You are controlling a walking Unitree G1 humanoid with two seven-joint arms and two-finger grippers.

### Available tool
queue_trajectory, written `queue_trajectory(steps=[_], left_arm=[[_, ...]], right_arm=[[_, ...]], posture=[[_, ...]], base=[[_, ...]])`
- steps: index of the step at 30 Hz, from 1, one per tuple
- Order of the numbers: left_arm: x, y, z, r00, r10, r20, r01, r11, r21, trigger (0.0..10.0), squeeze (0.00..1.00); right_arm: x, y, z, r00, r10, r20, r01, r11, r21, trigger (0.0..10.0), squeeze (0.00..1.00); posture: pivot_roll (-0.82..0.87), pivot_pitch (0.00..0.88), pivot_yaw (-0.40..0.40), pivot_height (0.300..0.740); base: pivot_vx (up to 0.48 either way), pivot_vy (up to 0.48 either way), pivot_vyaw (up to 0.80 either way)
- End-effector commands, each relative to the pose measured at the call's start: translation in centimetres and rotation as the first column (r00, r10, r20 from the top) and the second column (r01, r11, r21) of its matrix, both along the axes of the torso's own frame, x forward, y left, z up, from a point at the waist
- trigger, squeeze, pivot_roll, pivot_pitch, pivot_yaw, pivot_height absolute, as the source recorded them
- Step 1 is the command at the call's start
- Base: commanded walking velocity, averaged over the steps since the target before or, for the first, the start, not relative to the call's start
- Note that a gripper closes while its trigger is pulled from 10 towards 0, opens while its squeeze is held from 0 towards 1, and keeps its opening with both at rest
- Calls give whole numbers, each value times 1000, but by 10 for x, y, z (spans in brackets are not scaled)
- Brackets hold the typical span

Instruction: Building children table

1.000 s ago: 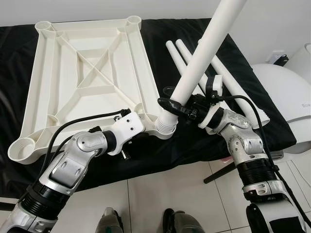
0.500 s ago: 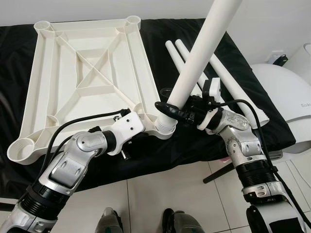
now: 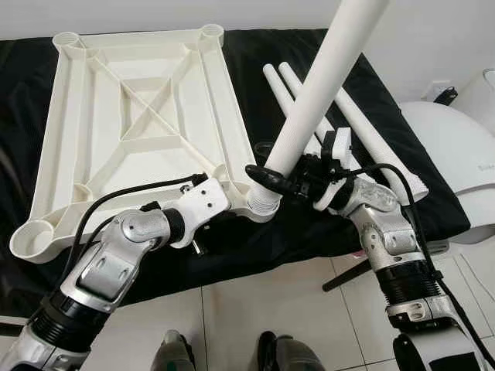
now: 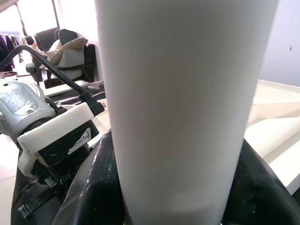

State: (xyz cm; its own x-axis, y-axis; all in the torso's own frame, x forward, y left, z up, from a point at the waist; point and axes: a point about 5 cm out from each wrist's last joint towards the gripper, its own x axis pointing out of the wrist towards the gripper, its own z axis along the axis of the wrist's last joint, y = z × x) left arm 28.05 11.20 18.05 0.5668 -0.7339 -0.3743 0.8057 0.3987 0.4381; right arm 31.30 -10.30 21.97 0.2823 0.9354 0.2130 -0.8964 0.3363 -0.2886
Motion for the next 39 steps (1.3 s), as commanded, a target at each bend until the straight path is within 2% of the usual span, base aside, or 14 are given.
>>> queue_trajectory(steps=[1,15,23,39], left_arm=[[-7,-10,19,994,-54,98,57,998,-28,10000,0],[-8,-10,20,994,-52,97,55,998,-29,10000,0],[-10,-11,21,994,-52,100,56,998,-33,10000,0],[-11,-14,23,993,-56,102,61,997,-43,10000,0]], right_arm=[[-5,10,-29,994,38,-107,-47,995,-85,10000,0],[-9,14,-33,993,49,-105,-59,994,-97,10000,0],[-8,13,-39,991,20,-133,-31,996,-85,10000,0],[1,16,-43,985,-35,-167,26,998,-61,10000,0]], posture=[[114,225,-57,740],[116,225,-57,740],[116,226,-60,740],[112,235,-65,740]], base=[[0,0,0],[0,0,0],[0,0,0],[0,0,0]])
